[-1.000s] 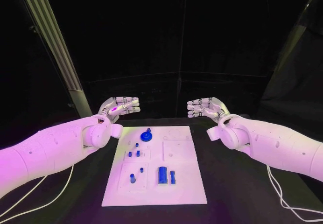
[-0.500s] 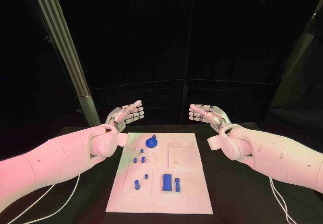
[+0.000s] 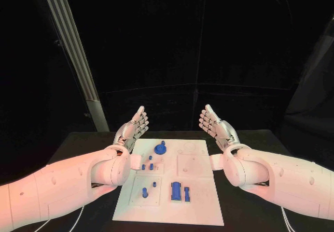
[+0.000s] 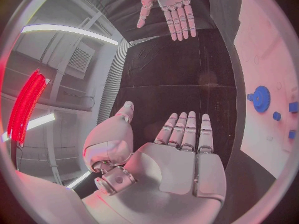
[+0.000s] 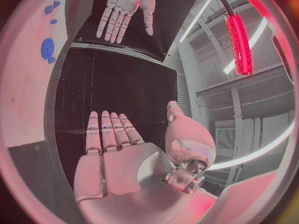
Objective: Assemble the parts on the task board
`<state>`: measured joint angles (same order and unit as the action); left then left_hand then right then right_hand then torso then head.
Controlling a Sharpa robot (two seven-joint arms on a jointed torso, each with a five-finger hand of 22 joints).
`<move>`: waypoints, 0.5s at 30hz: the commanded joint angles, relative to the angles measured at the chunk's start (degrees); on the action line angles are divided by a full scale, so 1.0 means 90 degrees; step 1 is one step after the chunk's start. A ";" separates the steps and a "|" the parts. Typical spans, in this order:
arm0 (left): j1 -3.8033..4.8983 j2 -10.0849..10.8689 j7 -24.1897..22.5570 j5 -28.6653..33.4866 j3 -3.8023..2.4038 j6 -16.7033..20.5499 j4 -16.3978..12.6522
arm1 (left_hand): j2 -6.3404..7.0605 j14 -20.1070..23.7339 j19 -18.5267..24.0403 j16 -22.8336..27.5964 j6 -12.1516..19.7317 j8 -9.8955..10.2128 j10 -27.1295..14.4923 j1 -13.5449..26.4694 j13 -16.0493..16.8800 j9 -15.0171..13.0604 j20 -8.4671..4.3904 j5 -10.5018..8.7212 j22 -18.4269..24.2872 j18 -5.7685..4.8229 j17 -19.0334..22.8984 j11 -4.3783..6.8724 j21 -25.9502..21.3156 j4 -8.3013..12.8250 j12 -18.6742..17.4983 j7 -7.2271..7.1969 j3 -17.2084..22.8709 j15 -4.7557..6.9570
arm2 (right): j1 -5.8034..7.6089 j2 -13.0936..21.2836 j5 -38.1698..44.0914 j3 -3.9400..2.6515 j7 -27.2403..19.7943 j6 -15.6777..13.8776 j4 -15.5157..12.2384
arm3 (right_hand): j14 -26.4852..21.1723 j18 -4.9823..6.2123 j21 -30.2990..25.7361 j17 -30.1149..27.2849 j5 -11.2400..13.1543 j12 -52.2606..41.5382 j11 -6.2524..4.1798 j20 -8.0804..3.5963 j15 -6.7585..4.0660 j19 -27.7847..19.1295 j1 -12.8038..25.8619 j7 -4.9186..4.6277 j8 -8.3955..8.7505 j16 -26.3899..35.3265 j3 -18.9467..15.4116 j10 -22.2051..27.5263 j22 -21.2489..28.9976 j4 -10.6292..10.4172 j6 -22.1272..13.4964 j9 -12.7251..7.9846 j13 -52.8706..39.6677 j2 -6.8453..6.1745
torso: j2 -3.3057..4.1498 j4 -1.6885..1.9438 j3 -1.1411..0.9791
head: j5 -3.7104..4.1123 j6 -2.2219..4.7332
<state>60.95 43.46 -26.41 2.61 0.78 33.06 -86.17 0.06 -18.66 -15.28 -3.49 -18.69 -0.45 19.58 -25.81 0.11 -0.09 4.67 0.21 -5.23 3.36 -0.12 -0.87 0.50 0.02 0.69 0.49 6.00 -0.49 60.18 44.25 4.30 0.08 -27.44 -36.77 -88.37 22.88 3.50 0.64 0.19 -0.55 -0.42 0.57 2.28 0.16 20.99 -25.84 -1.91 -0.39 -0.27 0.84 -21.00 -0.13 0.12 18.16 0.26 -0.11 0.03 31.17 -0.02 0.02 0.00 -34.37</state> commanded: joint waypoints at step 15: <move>-0.0088 0.0137 -0.0376 -0.0290 -0.0087 0.1228 -0.0420 | -0.0006 0.1276 0.1037 0.0388 0.1278 0.0050 -0.1337 0.1761 -0.0012 0.0010 -0.0519 -0.0024 0.0581 -0.0373 0.0014 0.0097 -0.0056 -0.0002 -0.0077 -0.0055 -0.0666 0.0054 | -0.0002 0.0049 -0.0477 -0.0009 -0.0262 -0.0817 -0.0176 | -0.1555 -0.0389 -0.0072 -0.0021 0.0061 0.0047 -0.0063 -0.0253 -0.0018 -0.1424 0.1750 0.0212 0.0043 0.0030 -0.0093 0.1423 0.0015 -0.0013 -0.1234 -0.0029 0.0012 -0.0003 | 0.0001 0.0002 -0.0002 | 0.0000 -0.0001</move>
<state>60.07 44.67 -28.24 1.07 0.09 42.66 -89.84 -0.01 -9.78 -8.06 -0.43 -9.78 -0.25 10.19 -13.50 0.08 -0.10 0.36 0.22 -0.40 1.24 -0.06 -0.09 0.26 0.00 0.42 0.07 0.95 -0.01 60.05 44.67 0.54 0.06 -28.70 -42.93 -89.83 12.11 1.26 0.38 0.11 -0.33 -0.21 0.07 0.16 0.03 11.11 -13.68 -0.14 -0.23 -0.27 0.34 -11.16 -0.07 -0.07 9.62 0.07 -0.08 0.01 31.18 0.01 0.00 -0.01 -34.37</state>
